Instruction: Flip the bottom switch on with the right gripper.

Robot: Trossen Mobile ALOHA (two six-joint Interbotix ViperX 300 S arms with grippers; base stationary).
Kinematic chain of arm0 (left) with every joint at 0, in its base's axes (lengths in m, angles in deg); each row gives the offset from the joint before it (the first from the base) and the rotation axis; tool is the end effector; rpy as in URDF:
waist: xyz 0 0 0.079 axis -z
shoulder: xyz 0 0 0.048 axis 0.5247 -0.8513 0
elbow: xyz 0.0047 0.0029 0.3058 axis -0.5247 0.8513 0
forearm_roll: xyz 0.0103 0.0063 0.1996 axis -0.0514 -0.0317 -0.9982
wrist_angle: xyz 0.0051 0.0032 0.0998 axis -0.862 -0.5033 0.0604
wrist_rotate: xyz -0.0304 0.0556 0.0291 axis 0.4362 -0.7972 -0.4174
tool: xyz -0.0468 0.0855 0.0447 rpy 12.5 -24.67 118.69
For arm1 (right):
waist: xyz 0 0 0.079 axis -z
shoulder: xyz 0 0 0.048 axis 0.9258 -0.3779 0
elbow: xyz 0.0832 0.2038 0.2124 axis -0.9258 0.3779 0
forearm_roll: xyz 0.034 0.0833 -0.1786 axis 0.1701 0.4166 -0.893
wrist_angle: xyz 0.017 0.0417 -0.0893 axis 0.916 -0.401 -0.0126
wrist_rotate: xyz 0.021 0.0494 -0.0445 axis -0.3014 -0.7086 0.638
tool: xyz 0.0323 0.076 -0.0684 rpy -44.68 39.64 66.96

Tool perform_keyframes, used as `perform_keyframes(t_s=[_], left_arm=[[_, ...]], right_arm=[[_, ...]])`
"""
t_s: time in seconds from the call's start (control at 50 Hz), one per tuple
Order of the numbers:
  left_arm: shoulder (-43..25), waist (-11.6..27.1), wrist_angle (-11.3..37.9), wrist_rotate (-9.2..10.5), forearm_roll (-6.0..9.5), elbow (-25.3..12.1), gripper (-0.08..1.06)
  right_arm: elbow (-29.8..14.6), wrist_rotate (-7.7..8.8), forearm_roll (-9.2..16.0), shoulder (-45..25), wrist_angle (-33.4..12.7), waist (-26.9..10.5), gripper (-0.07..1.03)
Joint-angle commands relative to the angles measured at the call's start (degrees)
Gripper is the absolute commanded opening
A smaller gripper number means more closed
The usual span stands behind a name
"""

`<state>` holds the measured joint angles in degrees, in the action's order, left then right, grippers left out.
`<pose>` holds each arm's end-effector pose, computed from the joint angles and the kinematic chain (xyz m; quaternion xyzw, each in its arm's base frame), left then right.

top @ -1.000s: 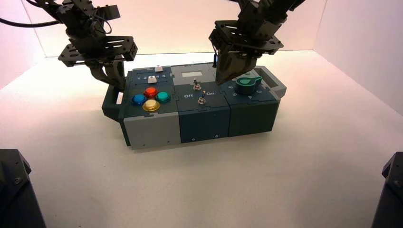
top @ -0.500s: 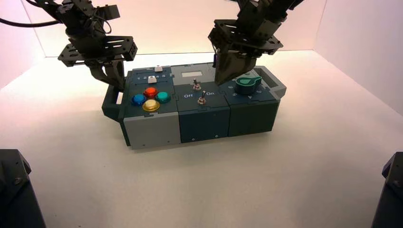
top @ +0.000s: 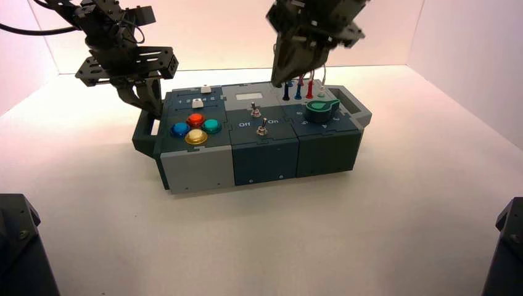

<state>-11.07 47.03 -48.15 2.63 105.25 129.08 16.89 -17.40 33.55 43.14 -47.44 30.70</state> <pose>0.2875 -0.0946 0.0188 -0.0167 0.5813 -0.0940 0.8081 0.2536 0.2434 0.1079 -0.0657 0.4805 0.3565 0.7985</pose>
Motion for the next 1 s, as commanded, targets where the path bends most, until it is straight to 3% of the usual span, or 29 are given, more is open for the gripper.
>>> perform_keyframes(t_s=[0.02,0.6,0.82,1.0], left_arm=[[1.4,-0.4,-0.3,0.0,-0.18,-0.7,-0.03],[4.8,-0.8,-0.4,-0.09,-0.35,-1.5,-0.03],[7.0,-1.1,2.1,-0.26,-1.67,-4.1,-0.03],[7.6,-1.8,-0.7,-1.41,-2.9,-4.3,-0.03]], right_arm=[[-0.9,0.0,0.0,3.2,0.2,2.2,-0.02],[0.4,0.09,-2.3,5.4,2.7,8.3,-0.02],[1.6,0.18,-3.3,5.5,4.9,12.7,-0.02],[3.3,0.18,-4.5,5.8,7.7,17.2,-0.02]])
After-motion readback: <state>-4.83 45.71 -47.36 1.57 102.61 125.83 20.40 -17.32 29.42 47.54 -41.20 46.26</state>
